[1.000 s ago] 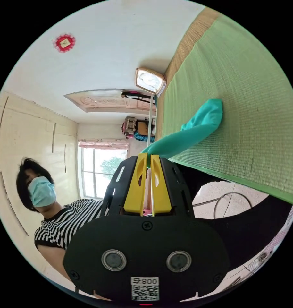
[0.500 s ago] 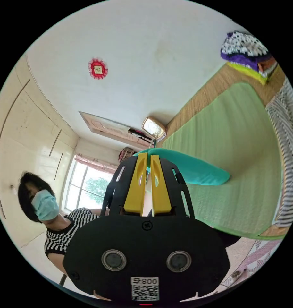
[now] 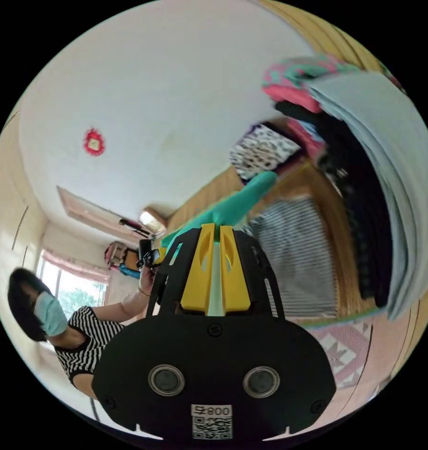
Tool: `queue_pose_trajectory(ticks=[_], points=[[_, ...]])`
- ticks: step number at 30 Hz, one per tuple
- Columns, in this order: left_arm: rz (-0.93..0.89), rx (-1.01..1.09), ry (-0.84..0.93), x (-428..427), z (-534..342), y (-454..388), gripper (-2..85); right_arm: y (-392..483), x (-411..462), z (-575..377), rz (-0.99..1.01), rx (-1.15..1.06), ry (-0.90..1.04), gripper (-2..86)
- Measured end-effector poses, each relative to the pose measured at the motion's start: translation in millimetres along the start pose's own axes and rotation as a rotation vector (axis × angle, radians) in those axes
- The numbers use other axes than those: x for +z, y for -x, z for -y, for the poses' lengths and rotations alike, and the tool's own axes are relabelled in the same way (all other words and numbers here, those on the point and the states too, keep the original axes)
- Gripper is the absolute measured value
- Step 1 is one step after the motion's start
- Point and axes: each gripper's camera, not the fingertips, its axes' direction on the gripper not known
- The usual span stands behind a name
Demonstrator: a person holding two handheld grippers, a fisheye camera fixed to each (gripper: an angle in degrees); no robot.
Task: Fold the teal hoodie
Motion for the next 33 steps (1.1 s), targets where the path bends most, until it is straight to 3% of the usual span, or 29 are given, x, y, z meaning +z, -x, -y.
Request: queue_pose_trajectory(ticks=[2, 5, 13, 25, 29, 33], points=[[0.063, -0.081, 0.144, 68, 3, 35, 3.0, -59, -5, -21, -0.087, 0.166, 0.053, 1.4], [0.056, -0.129, 0.216, 119, 4, 56, 3.1, -100, -7, -47, -0.097, 0.25, 0.1, 1.4], [0.1, 0.014, 0.142, 179, 60, 42, 3.1, -89, -51, -42, -0.106, 0.136, 0.098, 1.4], [0.134, 0.322, -0.065, 235, 199, -17, 3.2, -19, -135, 44, -0.098, -0.011, -0.099, 1.2], [0.127, 0.422, 0.005, 274, 193, -15, 3.3, -13, -163, 23, -0.158, -0.072, -0.112, 1.2], [0.145, 0.27, 0.17, 324, 164, 43, 3.3, -64, -149, -23, -0.22, 0.038, -0.012, 1.3]])
